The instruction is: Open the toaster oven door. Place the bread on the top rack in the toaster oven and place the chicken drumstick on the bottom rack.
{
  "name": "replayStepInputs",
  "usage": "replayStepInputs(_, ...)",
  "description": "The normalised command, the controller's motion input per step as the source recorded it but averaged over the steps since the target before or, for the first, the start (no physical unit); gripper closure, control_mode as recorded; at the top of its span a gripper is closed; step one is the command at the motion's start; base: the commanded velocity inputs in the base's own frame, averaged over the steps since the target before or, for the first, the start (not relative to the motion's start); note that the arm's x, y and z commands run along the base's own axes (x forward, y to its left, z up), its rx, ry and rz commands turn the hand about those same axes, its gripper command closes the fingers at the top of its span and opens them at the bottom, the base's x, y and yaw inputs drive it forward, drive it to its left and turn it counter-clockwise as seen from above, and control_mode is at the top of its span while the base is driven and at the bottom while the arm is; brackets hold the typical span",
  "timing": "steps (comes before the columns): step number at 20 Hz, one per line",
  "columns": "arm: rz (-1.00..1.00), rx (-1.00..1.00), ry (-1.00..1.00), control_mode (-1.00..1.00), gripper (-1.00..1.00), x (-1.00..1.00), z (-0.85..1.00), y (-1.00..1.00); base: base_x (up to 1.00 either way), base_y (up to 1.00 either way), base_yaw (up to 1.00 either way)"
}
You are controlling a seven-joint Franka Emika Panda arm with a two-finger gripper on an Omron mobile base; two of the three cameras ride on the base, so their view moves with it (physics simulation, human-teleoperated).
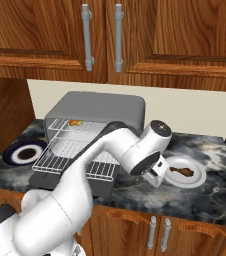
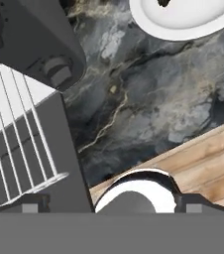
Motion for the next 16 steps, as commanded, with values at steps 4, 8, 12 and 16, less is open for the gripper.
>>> replayStepInputs(4, -0.42, 0.06, 0.19, -1.0, -1.0, 0.66, 0.0, -0.89, 0.0, 0.0, 0.0)
replayStepInputs(8, -0.35, 0.0, 0.19, -1.0, -1.0, 0.9, -0.11, -0.69, 0.0, 0.0, 0.0)
replayStepInputs(12, -0.29, 0.0, 0.15, -1.0, -1.0, 0.82, -0.26, -0.76, 0.0, 0.0, 0.0)
replayStepInputs(16, -0.21, 0.0, 0.13, -1.0, -1.0, 0.68, -0.58, -0.67, 0.0, 0.0, 0.0)
